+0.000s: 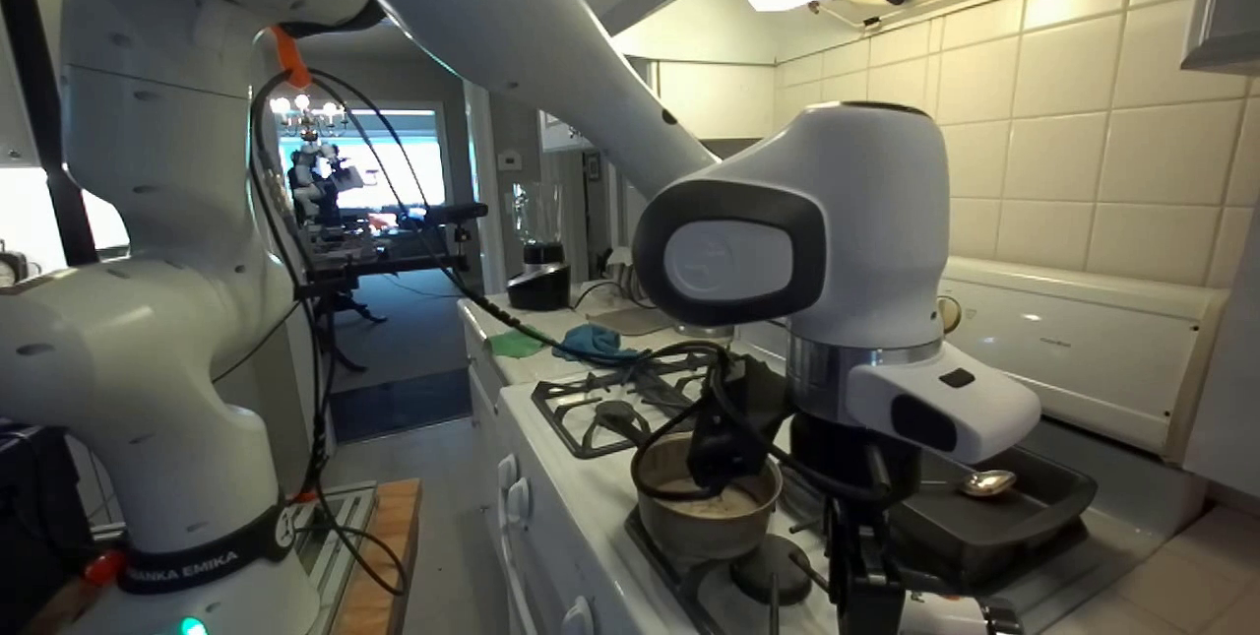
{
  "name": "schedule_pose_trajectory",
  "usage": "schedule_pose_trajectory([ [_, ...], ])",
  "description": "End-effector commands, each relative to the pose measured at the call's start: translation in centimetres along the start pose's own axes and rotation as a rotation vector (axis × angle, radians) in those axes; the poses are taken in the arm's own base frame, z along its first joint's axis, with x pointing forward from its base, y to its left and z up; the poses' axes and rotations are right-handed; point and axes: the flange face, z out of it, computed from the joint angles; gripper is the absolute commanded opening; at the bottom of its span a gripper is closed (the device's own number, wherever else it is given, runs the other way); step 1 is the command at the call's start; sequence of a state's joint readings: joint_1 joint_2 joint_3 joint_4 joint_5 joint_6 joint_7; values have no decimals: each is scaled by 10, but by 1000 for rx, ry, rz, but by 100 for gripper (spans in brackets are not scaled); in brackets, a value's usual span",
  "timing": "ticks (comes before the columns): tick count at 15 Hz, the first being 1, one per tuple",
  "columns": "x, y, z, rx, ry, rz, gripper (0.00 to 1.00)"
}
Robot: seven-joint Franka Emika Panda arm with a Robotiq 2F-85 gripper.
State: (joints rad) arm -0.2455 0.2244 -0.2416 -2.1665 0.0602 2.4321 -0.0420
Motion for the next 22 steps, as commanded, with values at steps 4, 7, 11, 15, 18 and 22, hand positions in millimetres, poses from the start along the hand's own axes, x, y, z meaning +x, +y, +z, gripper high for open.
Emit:
schedule_pose_trajectory([
  [4, 3, 6, -29, 181, -76, -18, 25],
  [7, 8, 15, -42, 252, -131, 5, 25],
  [11, 14, 30, -60, 335, -214, 36, 25],
  [15, 21, 45, -73, 375, -287, 50, 25],
  [18, 14, 45, -75, 348, -299, 53, 50],
  [22, 20, 50, -76, 362, -320, 50, 50],
])
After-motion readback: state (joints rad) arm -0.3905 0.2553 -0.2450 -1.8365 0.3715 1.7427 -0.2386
